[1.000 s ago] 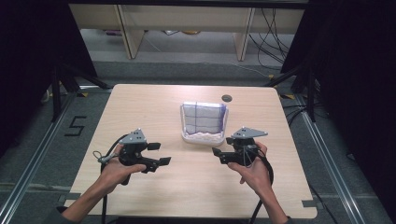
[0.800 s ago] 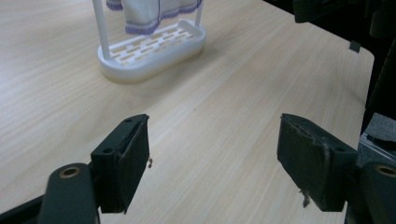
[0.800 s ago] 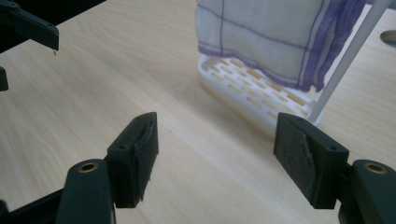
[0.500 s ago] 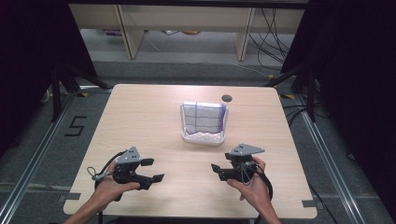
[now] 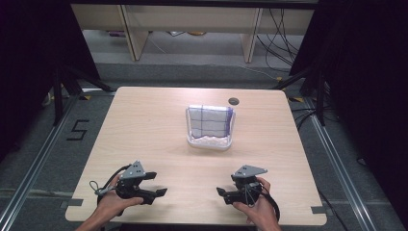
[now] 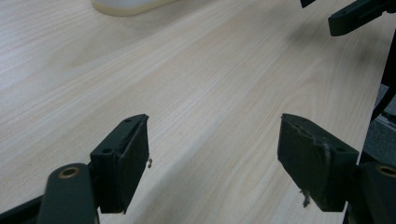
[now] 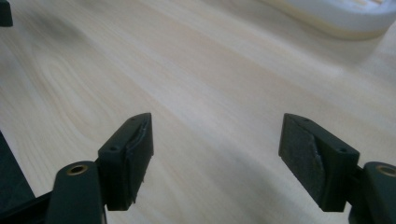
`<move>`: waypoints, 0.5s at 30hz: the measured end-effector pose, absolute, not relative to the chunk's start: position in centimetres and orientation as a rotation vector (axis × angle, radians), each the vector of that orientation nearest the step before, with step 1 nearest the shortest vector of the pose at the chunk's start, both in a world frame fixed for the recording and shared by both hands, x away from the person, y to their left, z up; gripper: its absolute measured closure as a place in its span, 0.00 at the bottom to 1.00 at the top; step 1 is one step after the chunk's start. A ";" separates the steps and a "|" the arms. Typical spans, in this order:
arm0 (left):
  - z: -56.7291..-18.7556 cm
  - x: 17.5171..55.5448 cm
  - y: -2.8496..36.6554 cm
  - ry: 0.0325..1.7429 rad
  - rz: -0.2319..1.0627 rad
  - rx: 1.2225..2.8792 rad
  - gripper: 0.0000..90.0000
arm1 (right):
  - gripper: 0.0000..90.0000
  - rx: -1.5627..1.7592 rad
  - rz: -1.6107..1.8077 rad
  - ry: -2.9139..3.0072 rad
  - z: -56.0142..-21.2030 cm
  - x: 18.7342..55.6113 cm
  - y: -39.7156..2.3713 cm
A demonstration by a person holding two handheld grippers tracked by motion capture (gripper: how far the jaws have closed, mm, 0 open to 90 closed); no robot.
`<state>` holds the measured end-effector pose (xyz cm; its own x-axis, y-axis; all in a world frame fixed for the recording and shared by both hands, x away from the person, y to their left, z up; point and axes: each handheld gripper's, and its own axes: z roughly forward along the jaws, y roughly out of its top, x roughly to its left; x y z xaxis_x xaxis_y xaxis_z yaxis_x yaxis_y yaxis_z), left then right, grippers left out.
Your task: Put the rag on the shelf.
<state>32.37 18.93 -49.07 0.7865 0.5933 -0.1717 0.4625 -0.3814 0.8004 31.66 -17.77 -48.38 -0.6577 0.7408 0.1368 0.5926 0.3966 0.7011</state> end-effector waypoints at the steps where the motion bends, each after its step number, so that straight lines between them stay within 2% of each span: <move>1: -49.1 32.3 19.0 0.785 0.162 2.050 0.27 | 0.29 1.189 1.115 2.462 -48.6 31.5 -17.8; 6: -50.2 31.5 18.9 0.783 0.187 2.061 0.25 | 0.24 1.203 1.080 2.475 -49.5 30.5 -17.9; 11: -50.7 31.4 18.7 0.767 0.197 2.102 0.23 | 0.23 1.179 1.068 2.485 -49.8 29.5 -17.9; 15: -50.7 31.5 18.7 0.784 0.197 2.072 0.23 | 0.22 1.186 1.076 2.480 -49.7 29.4 -17.9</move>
